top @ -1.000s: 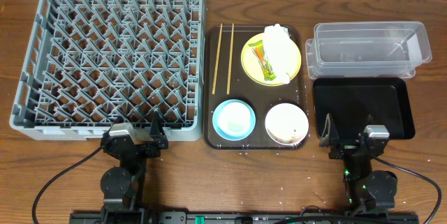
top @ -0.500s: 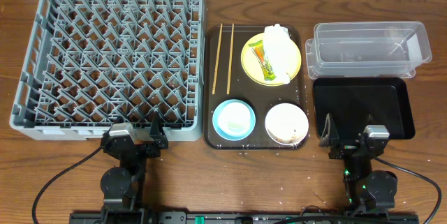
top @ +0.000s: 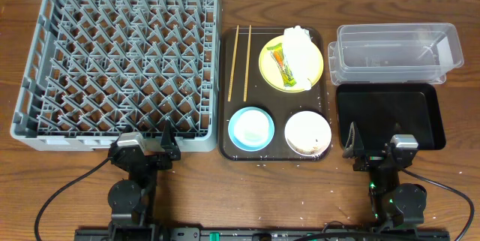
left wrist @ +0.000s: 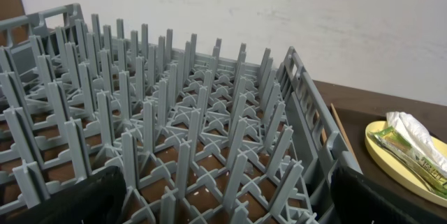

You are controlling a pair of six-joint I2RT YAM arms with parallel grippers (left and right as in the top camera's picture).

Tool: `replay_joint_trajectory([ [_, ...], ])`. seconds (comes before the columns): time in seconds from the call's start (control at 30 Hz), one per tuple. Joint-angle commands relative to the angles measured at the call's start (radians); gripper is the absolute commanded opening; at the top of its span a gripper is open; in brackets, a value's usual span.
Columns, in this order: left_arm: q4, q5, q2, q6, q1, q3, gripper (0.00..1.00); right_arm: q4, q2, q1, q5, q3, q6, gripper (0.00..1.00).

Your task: Sort waste into correct bins and load items into the dishwasher

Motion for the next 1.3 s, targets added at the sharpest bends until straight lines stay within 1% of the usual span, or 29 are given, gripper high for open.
replay_joint_trajectory([
  [0.0, -0.038, -0.016, 0.000, -0.002, -0.002, -0.018, 0.95, -0.004, -0.001, -0.007, 0.010, -0.002, -0.014, 0.99],
  [1.27, -0.038, -0.017, 0.000, -0.001, -0.002, -0.018, 0.95, 0.011, -0.001, -0.007, 0.009, -0.002, -0.014, 0.99],
])
